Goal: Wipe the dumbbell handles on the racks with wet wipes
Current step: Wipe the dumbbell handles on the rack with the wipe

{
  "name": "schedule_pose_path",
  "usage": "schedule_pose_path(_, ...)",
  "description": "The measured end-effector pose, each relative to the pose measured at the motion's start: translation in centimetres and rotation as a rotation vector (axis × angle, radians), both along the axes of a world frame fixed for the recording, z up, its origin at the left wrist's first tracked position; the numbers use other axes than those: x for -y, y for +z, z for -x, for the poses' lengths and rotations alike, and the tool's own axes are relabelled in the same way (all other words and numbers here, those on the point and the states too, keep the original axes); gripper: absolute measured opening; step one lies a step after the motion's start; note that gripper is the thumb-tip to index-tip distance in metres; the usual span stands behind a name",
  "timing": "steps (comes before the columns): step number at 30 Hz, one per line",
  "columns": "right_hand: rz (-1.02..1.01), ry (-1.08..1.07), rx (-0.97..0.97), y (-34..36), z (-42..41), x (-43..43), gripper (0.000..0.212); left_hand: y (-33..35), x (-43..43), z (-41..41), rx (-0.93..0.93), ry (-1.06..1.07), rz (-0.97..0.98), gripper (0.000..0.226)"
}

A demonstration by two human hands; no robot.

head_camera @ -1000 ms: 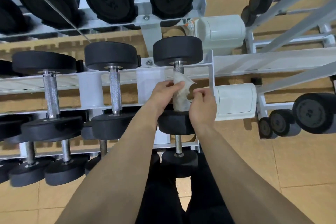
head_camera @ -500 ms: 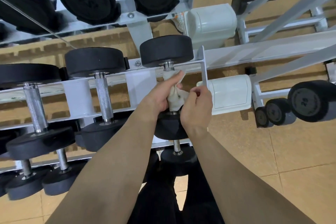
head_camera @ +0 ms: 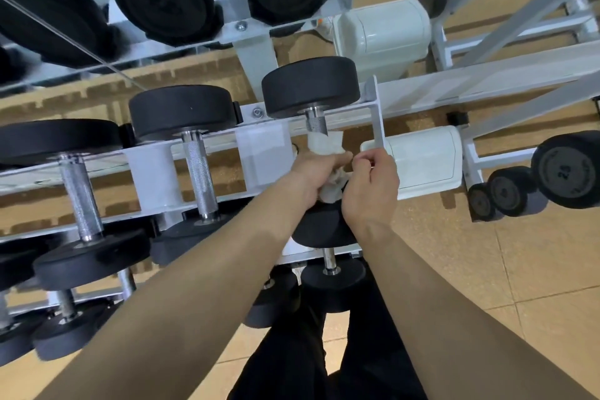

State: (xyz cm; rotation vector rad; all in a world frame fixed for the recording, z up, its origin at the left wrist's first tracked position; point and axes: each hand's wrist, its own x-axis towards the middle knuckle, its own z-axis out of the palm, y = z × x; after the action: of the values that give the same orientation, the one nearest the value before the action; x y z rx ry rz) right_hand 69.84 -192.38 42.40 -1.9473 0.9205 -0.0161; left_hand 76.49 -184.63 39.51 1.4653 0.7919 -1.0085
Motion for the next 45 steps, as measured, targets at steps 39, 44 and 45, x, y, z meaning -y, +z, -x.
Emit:
schedule_pose_path(39,-0.015,0.019,0.011,0.1,-0.1,-0.1,0.019,1.8,1.2,-4.6,0.146,0.324,-0.008,0.022)
schedule_pose_path(44,-0.016,0.017,0.01,0.0,-0.1,-0.1,0.019,1.5,2.1,-1.9,0.163,0.166,-0.193,0.018)
schedule_pose_path(45,-0.016,0.019,0.009,0.0,-0.1,-0.1,0.018,1.0,1.3,-1.3,0.13,0.113,-0.133,0.018)
